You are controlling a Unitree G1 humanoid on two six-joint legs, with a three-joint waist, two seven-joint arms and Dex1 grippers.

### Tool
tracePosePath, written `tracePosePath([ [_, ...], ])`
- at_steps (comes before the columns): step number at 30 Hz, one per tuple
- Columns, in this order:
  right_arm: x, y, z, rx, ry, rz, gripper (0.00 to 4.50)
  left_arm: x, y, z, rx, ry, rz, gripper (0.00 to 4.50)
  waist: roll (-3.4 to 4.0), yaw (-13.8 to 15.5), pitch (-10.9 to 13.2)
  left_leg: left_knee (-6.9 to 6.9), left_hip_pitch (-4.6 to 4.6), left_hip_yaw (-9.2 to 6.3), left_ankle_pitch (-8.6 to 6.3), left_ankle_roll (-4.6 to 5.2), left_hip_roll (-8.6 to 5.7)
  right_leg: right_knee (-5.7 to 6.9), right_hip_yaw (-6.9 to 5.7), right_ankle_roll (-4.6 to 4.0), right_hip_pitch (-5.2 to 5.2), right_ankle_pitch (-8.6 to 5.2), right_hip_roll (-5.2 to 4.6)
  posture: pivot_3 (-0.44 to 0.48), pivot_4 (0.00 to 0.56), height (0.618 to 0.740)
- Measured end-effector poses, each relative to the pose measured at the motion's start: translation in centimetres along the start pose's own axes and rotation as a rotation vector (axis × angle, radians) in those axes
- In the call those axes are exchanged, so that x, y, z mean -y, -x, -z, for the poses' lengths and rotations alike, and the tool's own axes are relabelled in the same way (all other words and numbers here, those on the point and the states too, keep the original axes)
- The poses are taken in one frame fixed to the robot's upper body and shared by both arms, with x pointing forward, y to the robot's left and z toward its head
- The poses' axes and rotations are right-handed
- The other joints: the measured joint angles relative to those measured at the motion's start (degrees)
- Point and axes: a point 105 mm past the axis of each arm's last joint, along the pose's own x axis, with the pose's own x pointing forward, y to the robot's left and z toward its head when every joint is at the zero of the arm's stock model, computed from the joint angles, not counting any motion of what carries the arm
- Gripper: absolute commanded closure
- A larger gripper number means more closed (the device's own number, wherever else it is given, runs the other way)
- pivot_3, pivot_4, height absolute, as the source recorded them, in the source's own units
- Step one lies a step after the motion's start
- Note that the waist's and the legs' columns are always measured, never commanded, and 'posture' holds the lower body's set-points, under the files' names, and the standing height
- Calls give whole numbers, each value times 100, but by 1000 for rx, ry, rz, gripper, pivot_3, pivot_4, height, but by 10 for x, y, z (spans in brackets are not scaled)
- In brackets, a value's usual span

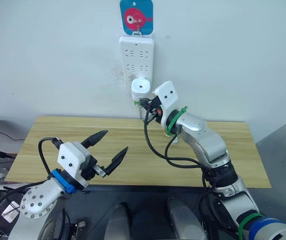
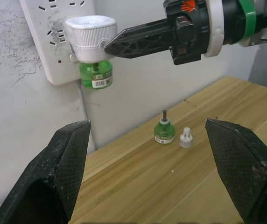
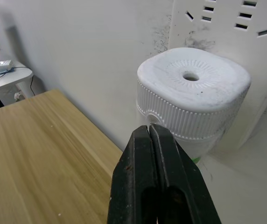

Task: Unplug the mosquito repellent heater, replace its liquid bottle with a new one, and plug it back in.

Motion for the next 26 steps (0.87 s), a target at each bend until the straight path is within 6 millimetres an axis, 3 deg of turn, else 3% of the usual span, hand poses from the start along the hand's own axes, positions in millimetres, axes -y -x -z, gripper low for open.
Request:
tracePosePath([
  [5,-27,31,-1,-6,52,-229,4463,-11,5,22,-90,36,13,345,-1,29,-1,-29,0,-9,-2,0,2,3,-13,8,-10,5,3,-133,185,740],
  [8,-30,61,20,-111,145,-291,3914,-21,13,38,-190,26,90,0,-7,49,-6,-40,-1,-10,-2,-1,2,2,-18,1,-18,0,2,-135,175,740],
  [12,-4,105,57,-292,204,-259,2532,-40,32,57,-336,-2,218,0,-11,66,-15,-38,-3,6,-1,-1,-2,2,-11,2,-25,-5,-5,-135,150,740],
  [19,27,149,69,-428,306,-269,79,-78,37,68,-443,-105,204,0,-40,35,-168,-31,-1,16,-2,-1,0,2,-8,19,-22,-5,-7,-105,105,740],
  [26,44,166,75,-474,323,-265,79,-97,37,76,-481,-166,121,0,-61,39,-326,-25,7,15,-1,-1,0,4,-10,11,-10,2,-7,-87,82,740],
])
